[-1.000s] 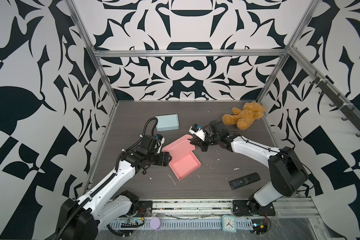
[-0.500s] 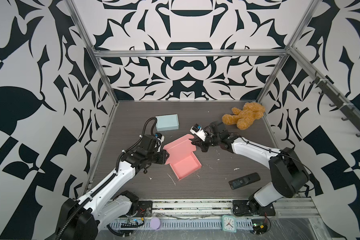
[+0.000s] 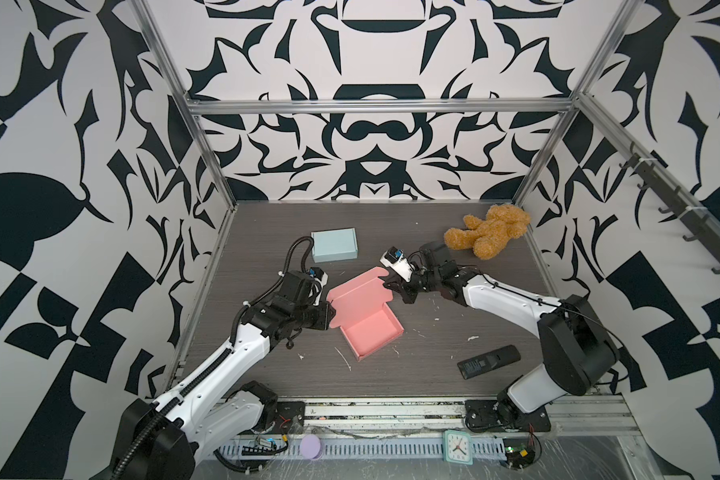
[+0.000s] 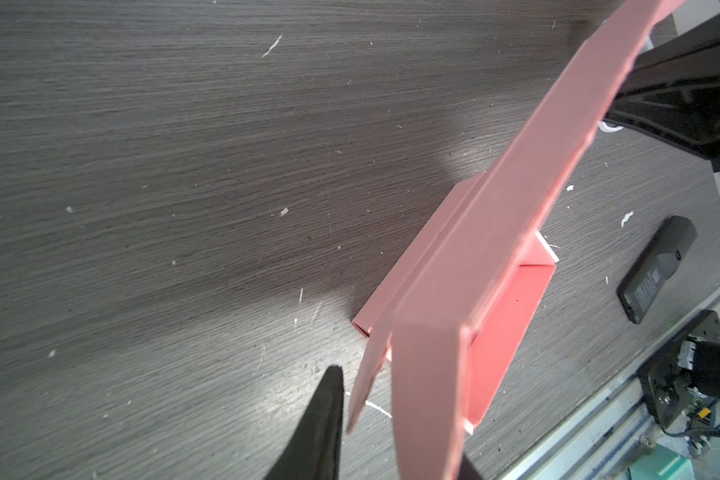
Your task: Fold the paper box
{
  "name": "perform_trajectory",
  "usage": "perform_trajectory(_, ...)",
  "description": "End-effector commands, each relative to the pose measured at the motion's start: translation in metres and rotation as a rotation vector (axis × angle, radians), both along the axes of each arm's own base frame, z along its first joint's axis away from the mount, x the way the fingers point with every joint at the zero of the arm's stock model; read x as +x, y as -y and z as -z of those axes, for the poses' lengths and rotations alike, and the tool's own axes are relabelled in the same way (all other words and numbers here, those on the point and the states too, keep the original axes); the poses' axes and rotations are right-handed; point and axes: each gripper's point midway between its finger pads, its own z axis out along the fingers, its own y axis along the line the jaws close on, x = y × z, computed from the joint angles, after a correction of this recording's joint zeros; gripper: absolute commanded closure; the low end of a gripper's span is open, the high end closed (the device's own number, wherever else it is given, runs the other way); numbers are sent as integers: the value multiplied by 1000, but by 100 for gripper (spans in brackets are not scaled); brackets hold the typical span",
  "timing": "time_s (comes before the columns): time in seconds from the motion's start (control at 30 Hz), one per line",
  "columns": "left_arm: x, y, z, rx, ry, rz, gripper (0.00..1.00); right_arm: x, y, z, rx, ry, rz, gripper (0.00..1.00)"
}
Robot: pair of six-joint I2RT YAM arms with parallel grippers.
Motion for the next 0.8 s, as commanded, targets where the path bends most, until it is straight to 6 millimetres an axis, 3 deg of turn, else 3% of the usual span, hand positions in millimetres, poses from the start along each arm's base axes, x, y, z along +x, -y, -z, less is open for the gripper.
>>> perform_trajectory(0.0,-3,-4,7,11,-23,-17,74,1,-1,-18,27,50,12,100)
perform_trajectory(0.4,-5,-5,6,3,-20,-21,88,2,0,-19,20,47,25,100)
perform_trajectory(0.77,7,-2,-7,0,12,-40,91,-5,6,-24,34,11,107,100)
